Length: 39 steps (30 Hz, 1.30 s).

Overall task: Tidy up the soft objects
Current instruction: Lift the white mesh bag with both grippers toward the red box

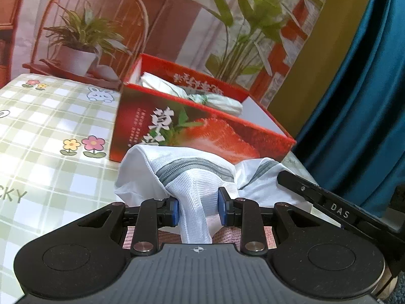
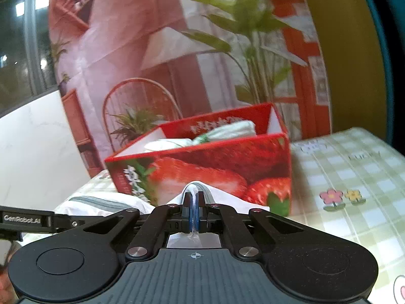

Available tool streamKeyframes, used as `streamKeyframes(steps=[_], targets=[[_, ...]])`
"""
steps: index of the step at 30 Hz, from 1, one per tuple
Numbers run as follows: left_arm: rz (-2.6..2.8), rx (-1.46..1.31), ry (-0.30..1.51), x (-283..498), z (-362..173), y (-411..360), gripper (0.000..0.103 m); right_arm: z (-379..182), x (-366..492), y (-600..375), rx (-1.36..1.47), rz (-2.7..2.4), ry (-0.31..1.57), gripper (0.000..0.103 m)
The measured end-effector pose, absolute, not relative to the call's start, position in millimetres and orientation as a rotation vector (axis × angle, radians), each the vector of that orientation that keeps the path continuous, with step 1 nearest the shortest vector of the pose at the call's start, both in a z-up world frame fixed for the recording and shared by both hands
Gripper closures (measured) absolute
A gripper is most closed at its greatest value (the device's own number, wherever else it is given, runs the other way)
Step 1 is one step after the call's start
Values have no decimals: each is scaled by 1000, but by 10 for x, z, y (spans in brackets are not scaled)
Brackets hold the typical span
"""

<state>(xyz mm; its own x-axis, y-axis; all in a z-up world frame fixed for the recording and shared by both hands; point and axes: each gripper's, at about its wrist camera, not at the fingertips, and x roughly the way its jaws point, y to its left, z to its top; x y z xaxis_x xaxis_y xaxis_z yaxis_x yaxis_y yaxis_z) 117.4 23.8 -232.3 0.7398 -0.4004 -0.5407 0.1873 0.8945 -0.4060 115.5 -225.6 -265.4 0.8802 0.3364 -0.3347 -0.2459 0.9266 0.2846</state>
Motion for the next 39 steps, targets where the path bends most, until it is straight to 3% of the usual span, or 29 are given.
streamKeyframes(steps=[12, 22, 39], targets=[[-346, -321, 525, 1112, -1944, 282, 73, -2233, 1105, -2198, 214, 331, 307, 101], [-352, -214, 401, 1516, -1391, 217, 73, -1668, 1584, -2203, 163, 344, 215, 101], [-306, -172, 444, 2352, -1331, 143, 82, -1449, 2530, -2200, 133, 316, 251, 102]])
